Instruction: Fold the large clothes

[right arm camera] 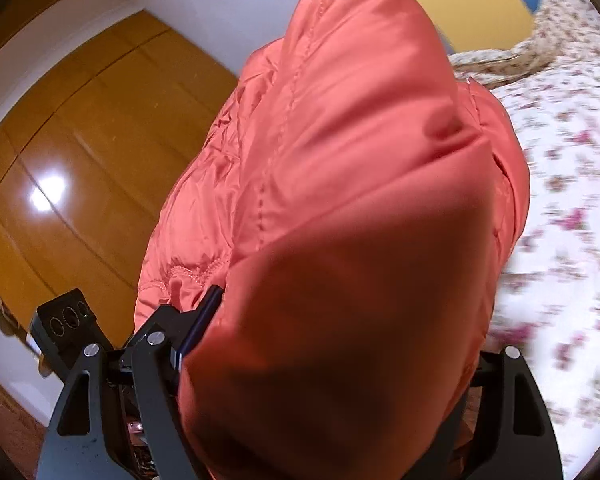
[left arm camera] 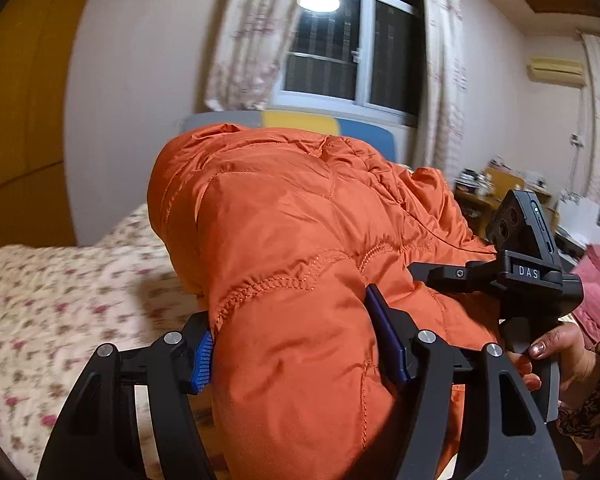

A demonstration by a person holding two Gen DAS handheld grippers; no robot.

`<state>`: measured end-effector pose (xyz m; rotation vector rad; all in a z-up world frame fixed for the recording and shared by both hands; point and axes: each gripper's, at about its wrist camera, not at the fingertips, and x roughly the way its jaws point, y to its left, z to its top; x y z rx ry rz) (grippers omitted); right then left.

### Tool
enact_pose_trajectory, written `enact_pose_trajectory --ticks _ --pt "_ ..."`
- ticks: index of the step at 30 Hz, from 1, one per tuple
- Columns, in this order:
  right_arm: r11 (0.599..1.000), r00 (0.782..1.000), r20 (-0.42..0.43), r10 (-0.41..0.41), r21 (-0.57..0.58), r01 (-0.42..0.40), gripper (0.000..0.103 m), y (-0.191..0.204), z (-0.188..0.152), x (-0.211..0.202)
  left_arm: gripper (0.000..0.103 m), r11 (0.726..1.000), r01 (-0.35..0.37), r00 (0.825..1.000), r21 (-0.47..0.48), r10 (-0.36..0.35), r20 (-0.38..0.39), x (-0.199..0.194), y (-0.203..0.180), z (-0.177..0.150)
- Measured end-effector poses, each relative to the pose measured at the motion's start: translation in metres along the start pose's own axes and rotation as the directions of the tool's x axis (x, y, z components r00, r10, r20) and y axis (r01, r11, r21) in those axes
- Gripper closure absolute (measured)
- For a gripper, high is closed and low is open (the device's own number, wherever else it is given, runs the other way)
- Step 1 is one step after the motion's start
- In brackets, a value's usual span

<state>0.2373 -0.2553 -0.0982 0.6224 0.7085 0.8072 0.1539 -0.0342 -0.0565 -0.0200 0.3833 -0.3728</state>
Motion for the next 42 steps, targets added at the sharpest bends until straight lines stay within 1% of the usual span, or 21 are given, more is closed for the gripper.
enact_pose_trajectory --ticks 5,8,11,12,14,15,17,20,22,25,27,28,30,31,32,33,34,36,38,40,42 --pt "0.999 0.996 -0.088 0.011 -0.036 -0.015 0.024 0.016 -0.005 0.071 0.038 0.993 -0.096 0.995 -0.074 0.096 -0.006 -0.029 0.049 -0.014" --pt "0.999 0.990 -0.141 -0.007 -0.053 -0.001 0.024 0.017 -0.014 0.105 0.038 0.981 -0.154 0.988 -0.117 0.152 -0.028 -0.042 0.080 -0.028" --pt "0.995 0.982 -0.176 -0.067 -0.081 0.053 0.024 0.020 -0.031 0.134 0.038 0.965 -0.194 0.980 -0.176 0.184 -0.073 -0.045 0.107 -0.050" --pt "0.993 0.980 -0.175 -0.094 -0.092 0.079 0.020 0.019 -0.035 0.139 0.037 0.960 -0.204 0.978 -0.191 0.189 -0.092 -0.043 0.111 -0.056" --pt "0.986 0.977 -0.158 -0.146 -0.105 0.130 0.014 0.017 -0.047 0.149 0.027 0.953 -0.211 0.975 -0.217 0.189 -0.117 -0.041 0.118 -0.071" --pt "0.984 0.976 -0.152 -0.158 -0.105 0.143 0.010 0.016 -0.049 0.148 0.025 0.949 -0.216 0.973 -0.230 0.190 -0.130 -0.041 0.119 -0.079" --pt "0.983 0.974 -0.148 -0.174 -0.086 0.163 0.009 0.011 -0.054 0.144 0.016 0.943 -0.222 0.972 -0.249 0.193 -0.136 -0.044 0.118 -0.086" --pt "0.979 0.971 -0.131 -0.202 -0.062 0.196 0.009 0.005 -0.050 0.116 0.007 0.927 -0.245 0.965 -0.285 0.206 -0.161 -0.053 0.116 -0.087" --pt "0.972 0.969 -0.084 -0.231 -0.061 0.226 0.009 0.004 -0.046 0.092 0.006 0.913 -0.274 0.958 -0.302 0.230 -0.173 -0.062 0.117 -0.085" --pt "0.959 0.959 0.032 -0.281 -0.025 0.282 0.009 0.009 -0.034 0.054 0.006 0.882 -0.339 0.940 -0.327 0.306 -0.149 -0.081 0.121 -0.067" --pt "0.947 0.943 0.110 -0.315 -0.034 0.320 0.009 0.020 -0.012 0.038 0.006 0.872 -0.338 0.941 -0.353 0.322 -0.104 -0.090 0.125 -0.050" --pt "0.939 0.935 0.139 -0.327 -0.060 0.337 0.011 0.033 -0.001 0.038 0.006 0.869 -0.339 0.940 -0.361 0.329 -0.092 -0.091 0.126 -0.040" --pt "0.933 0.934 0.157 -0.320 -0.118 0.340 0.021 0.059 0.022 0.053 0.006 0.860 -0.362 0.931 -0.358 0.353 -0.094 -0.081 0.129 -0.014" --pt "0.921 0.931 0.152 -0.332 -0.161 0.355 0.024 0.067 0.036 0.068 0.006 0.857 -0.380 0.924 -0.348 0.367 -0.106 -0.072 0.132 -0.003" --pt "0.900 0.925 0.139 -0.353 -0.222 0.376 0.031 0.077 0.046 0.088 0.006 0.851 -0.414 0.910 -0.324 0.391 -0.135 -0.057 0.135 0.011" --pt "0.882 0.920 0.114 -0.374 -0.262 0.391 0.037 0.082 0.053 0.106 0.006 0.849 -0.435 0.900 -0.300 0.404 -0.161 -0.044 0.138 0.019" --pt "0.870 0.916 0.094 -0.390 -0.289 0.400 0.040 0.090 0.053 0.123 0.006 0.850 -0.454 0.890 -0.266 0.416 -0.189 -0.029 0.141 0.027" --pt "0.851 0.903 0.052 -0.427 -0.315 0.421 0.054 0.091 0.056 0.155 0.006 0.837 -0.507 0.853 -0.205 0.453 -0.259 0.008 0.149 0.039" --pt "0.842 0.887 0.011 -0.462 -0.309 0.443 0.060 0.077 0.056 0.181 0.006 0.824 -0.536 0.827 -0.182 0.471 -0.306 0.038 0.160 0.041" --pt "0.827 0.866 -0.011 -0.500 -0.301 0.474 0.061 0.062 0.053 0.192 0.006 0.817 -0.558 0.793 -0.147 0.473 -0.383 0.064 0.170 0.034" --pt "0.827 0.859 -0.036 -0.511 -0.291 0.480 0.061 0.046 0.048 0.205 0.006 0.827 -0.541 0.783 -0.151 0.430 -0.451 0.084 0.178 0.022"
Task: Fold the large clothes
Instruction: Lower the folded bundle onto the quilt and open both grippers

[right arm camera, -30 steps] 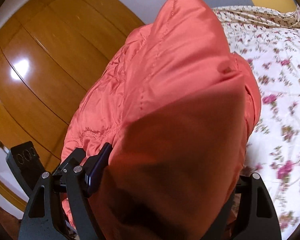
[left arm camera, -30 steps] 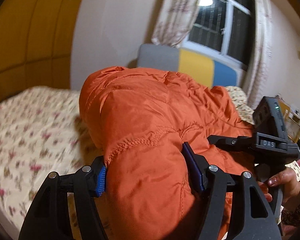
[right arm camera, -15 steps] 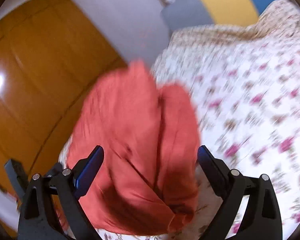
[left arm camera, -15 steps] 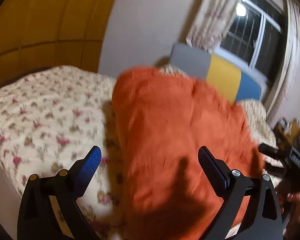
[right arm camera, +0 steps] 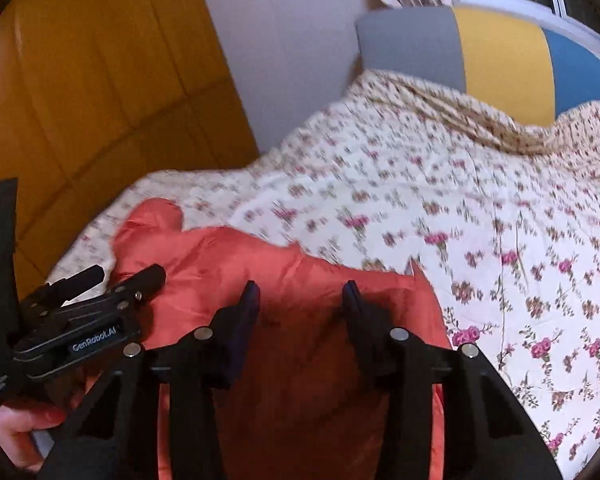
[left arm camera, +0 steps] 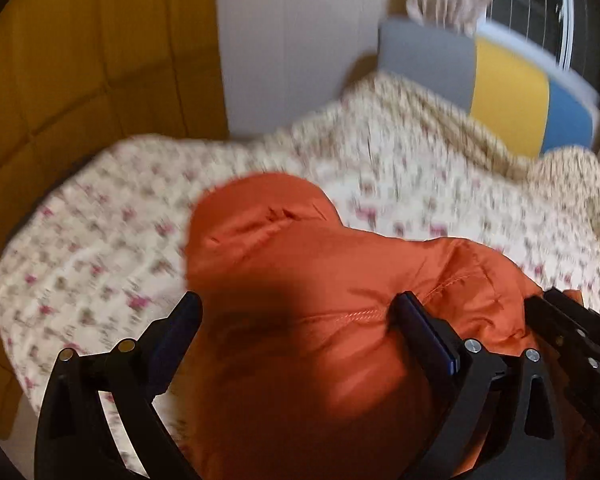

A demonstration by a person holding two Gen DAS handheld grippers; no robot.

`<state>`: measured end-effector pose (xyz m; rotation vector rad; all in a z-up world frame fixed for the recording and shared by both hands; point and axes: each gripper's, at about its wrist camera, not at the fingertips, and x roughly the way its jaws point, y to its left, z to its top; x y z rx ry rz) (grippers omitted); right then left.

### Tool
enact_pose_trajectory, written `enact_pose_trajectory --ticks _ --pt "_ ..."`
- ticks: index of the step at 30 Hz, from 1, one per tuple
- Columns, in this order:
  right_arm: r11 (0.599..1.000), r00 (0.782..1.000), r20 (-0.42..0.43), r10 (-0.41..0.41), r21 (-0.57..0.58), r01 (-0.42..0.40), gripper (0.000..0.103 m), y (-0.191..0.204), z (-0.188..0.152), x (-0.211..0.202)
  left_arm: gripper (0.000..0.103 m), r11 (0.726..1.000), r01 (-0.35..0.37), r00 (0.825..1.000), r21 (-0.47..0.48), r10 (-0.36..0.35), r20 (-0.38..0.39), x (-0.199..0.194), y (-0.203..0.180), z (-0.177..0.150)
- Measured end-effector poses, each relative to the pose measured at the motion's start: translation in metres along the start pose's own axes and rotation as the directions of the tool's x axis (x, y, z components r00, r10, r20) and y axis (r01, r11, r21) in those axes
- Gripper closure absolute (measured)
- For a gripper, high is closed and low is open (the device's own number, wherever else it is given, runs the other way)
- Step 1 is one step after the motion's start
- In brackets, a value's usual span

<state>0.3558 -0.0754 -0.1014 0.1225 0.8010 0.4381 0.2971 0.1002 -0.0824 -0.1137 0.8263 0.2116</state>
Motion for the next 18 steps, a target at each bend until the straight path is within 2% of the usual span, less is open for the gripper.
enact_pose_trajectory --ticks 3,10,18 --pt "1.000 1.000 -0.001 -0.010 -0.009 0.010 0.061 -0.004 -0.011 0.015 0.004 1.000 0.012 1.000 -0.026 -0.012 -0.020 0.016 0.001 -0.004" --pt "1.000 1.000 -0.008 -0.023 -0.013 0.023 0.061 -0.004 -0.016 0.037 0.003 0.999 -0.021 1.000 -0.034 0.021 -0.001 0.035 -0.002 -0.012" --pt "1.000 1.000 -0.008 -0.018 0.006 0.019 0.061 -0.006 -0.026 0.035 0.003 0.998 -0.066 0.998 -0.008 0.066 0.008 0.045 -0.008 -0.014"
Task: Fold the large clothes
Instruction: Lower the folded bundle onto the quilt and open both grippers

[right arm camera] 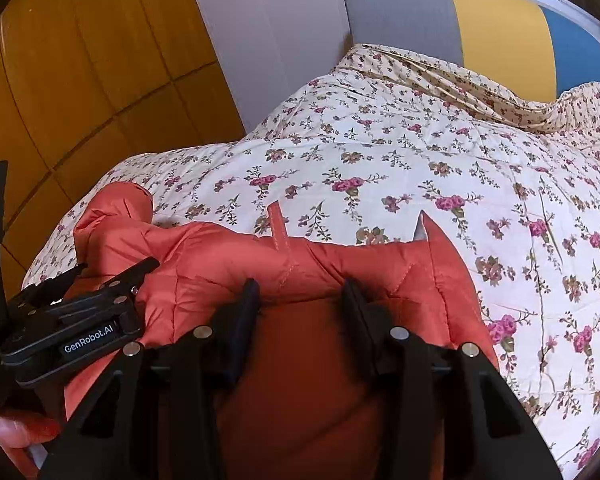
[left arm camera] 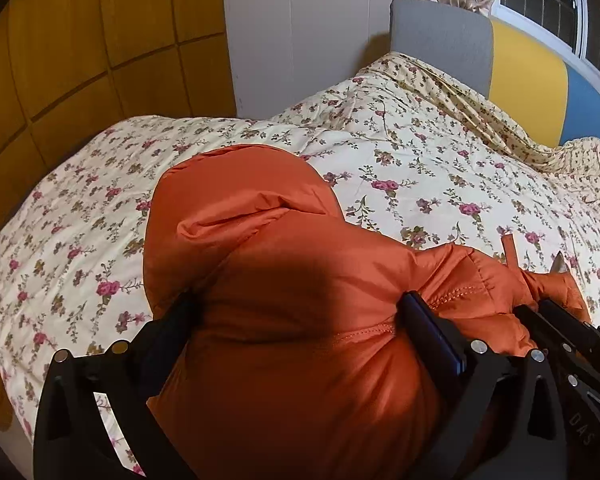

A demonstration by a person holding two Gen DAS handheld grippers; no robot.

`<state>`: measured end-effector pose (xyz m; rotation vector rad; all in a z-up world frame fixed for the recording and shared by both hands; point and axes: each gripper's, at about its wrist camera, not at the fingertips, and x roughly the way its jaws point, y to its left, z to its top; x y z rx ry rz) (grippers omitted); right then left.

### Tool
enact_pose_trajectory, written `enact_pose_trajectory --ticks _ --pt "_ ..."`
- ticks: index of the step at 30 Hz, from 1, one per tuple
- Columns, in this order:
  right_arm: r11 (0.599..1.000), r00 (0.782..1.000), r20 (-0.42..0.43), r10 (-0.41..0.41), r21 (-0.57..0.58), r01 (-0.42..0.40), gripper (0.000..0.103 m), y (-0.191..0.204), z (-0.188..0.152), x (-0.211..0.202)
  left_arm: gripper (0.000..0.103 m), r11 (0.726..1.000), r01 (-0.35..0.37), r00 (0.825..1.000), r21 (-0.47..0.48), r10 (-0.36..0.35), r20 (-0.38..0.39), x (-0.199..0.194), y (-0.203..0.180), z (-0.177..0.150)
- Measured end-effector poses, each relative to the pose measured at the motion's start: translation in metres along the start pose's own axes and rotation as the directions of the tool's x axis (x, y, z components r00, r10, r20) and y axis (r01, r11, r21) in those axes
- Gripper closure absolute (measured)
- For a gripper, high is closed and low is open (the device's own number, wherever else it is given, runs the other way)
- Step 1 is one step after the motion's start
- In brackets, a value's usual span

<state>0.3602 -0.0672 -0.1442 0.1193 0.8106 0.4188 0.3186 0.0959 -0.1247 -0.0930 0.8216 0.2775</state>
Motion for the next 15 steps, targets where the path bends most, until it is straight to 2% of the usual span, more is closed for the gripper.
enact_pose_trajectory --ticks 7,10,12,14,15 --pt "1.000 0.999 0.042 0.006 -0.003 -0.006 0.057 -0.001 -0.008 -0.011 0.003 1.000 -0.017 0.998 0.013 0.016 0.052 -0.014 -0.001 -0.008" --pt "1.000 0.998 0.067 0.011 0.000 -0.011 0.052 0.000 -0.015 -0.024 0.003 1.000 -0.014 0.997 0.014 0.013 0.076 -0.026 0.000 -0.016" --pt "1.000 0.996 0.090 -0.001 -0.012 0.002 0.045 0.002 -0.022 -0.039 0.003 1.000 0.008 0.996 0.011 -0.009 0.092 -0.040 0.003 -0.024" --pt "0.999 0.994 0.110 -0.013 -0.039 0.017 0.028 0.007 -0.028 -0.056 0.003 0.999 0.043 0.994 -0.004 -0.042 0.101 -0.053 0.008 -0.031" --pt "0.998 0.993 0.119 -0.017 -0.056 0.024 0.027 0.010 -0.033 -0.068 0.003 0.997 0.072 0.992 -0.020 -0.069 0.110 -0.065 0.012 -0.037"
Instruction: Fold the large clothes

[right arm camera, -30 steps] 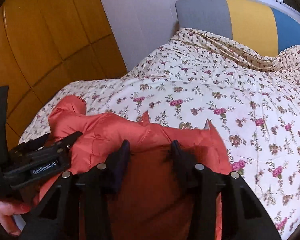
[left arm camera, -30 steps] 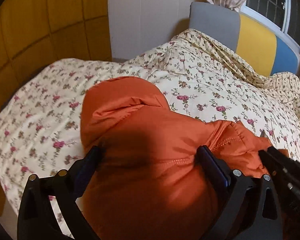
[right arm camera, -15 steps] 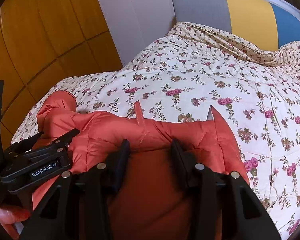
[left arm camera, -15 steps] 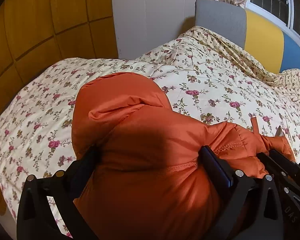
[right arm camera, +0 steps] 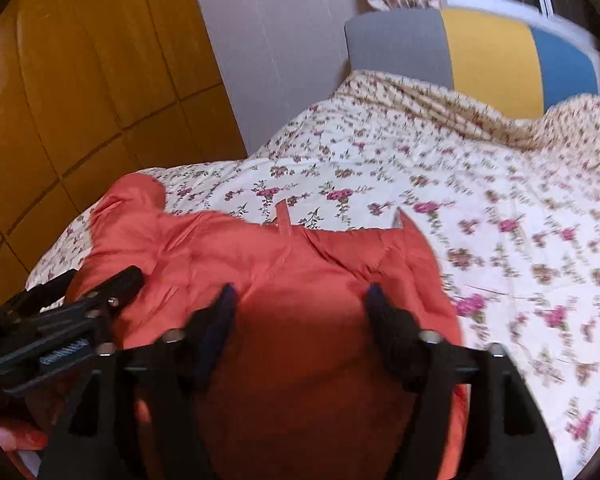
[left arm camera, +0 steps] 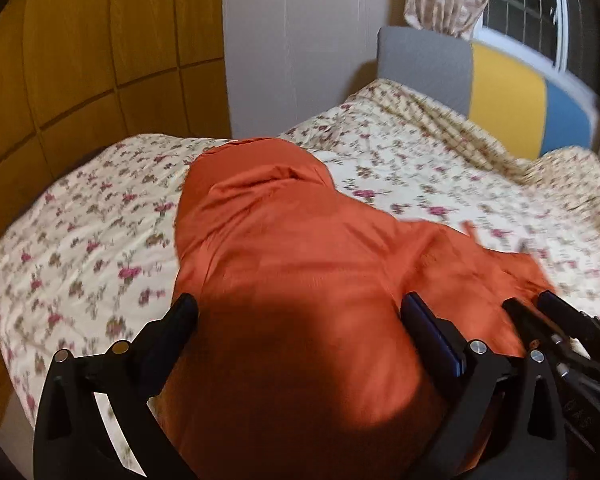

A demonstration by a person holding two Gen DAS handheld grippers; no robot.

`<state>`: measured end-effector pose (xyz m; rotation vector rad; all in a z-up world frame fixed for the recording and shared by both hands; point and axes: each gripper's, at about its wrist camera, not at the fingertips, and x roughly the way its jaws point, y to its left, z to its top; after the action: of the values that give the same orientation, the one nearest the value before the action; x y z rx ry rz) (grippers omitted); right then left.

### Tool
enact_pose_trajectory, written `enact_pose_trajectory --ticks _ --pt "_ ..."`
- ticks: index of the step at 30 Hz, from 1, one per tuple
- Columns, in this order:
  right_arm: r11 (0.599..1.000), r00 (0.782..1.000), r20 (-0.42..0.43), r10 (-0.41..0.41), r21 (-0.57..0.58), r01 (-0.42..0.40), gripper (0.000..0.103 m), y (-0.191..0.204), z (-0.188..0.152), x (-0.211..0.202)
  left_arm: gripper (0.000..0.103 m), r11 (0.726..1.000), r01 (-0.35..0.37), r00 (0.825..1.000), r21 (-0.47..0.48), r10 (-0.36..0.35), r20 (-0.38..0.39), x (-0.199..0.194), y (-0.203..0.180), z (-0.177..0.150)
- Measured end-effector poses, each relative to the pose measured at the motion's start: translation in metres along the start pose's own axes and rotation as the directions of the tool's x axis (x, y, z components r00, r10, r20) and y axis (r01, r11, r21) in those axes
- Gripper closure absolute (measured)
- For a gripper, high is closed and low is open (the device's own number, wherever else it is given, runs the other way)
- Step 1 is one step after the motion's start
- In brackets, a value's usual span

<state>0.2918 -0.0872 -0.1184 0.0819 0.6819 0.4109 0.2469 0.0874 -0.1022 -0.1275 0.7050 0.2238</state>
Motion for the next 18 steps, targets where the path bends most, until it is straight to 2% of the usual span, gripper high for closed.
enact_pose_trajectory --ticks 2,4,9,13,18 --pt "1.000 1.000 0.009 -0.002 0.000 0.002 0.026 0.001 -0.005 -0.019 0.003 0.999 0.037 0.999 -0.019 -0.036 0.026 -0.024 0.006 -0.011" --pt "1.000 1.000 0.007 0.009 0.026 -0.009 0.020 0.000 -0.011 -0.037 0.003 0.998 0.058 0.997 -0.011 -0.058 0.041 -0.043 0.008 -0.022" --pt "0.998 1.000 0.017 0.026 0.058 -0.027 0.003 0.001 -0.032 -0.085 0.003 0.999 0.018 0.997 0.041 -0.021 0.075 -0.091 0.005 -0.054" --pt "0.999 1.000 0.010 0.007 0.054 -0.007 0.002 0.006 -0.047 -0.118 0.003 0.998 0.062 0.993 0.027 -0.064 0.104 -0.127 0.011 -0.074" --pt "0.998 1.000 0.016 -0.003 0.057 0.002 0.002 0.013 -0.069 -0.152 0.003 0.998 0.037 0.991 0.056 -0.044 0.127 -0.162 0.011 -0.091"
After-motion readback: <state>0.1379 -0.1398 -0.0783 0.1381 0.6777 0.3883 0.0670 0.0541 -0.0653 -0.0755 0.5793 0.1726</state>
